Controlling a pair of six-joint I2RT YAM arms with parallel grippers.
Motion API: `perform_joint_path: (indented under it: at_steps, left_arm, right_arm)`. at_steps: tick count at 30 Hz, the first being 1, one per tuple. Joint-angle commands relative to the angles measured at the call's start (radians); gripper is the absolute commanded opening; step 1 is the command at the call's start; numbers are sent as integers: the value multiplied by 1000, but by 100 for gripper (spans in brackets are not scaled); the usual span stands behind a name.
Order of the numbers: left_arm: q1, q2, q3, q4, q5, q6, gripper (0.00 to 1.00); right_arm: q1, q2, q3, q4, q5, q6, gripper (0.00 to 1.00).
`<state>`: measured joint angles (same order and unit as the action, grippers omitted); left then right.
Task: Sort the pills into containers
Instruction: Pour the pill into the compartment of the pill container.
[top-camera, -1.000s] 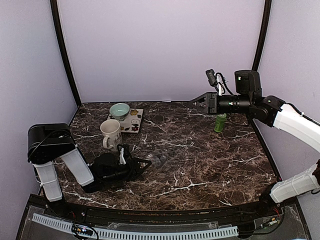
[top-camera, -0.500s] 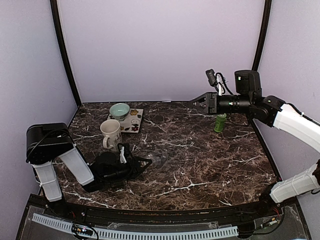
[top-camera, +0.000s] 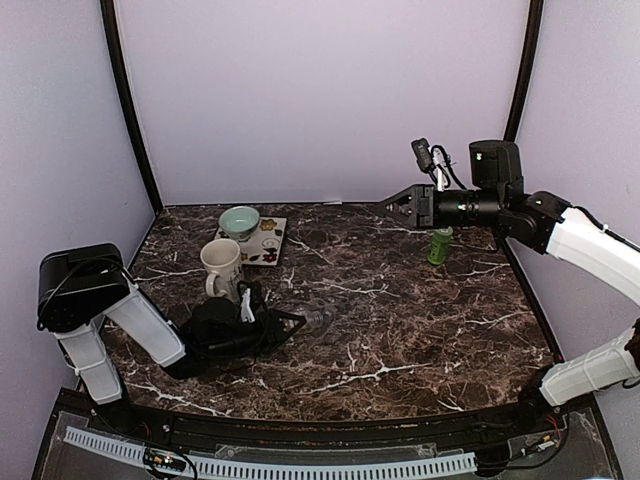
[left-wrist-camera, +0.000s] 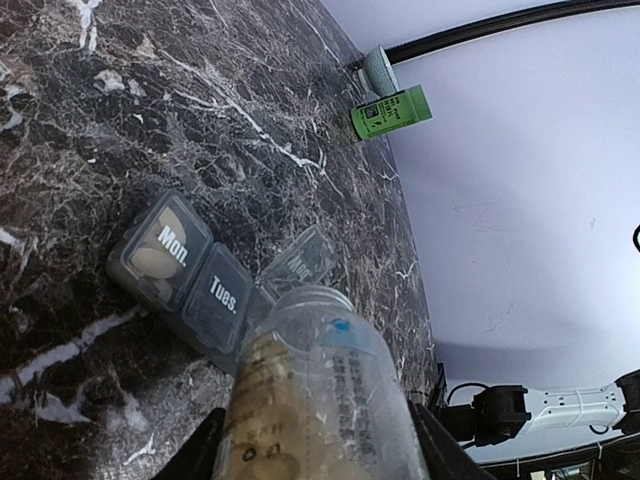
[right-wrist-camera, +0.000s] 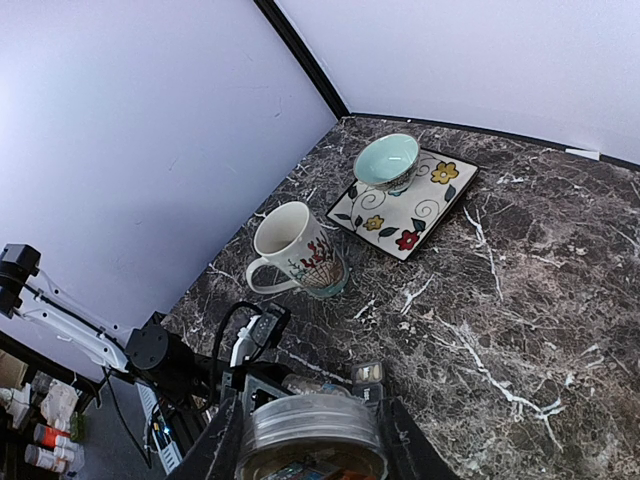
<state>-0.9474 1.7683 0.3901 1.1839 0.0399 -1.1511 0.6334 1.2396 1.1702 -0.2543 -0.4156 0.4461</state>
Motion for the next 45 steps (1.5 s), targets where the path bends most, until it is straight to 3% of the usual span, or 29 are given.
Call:
perform_joint_path:
  at_steps: [1, 23, 45]
  left_arm:
    - [-5, -41, 17, -43, -8, 33, 0]
    - [-5, -44, 9, -41, -12, 36, 0]
    - [1, 70, -56, 296, 34, -28, 0]
  right_arm:
    - [-8, -20, -11, 35, -11, -4, 36]
    - [-8, -17, -11, 36, -12, -3, 36]
    - [-7, 3, -2, 27, -23, 0, 36]
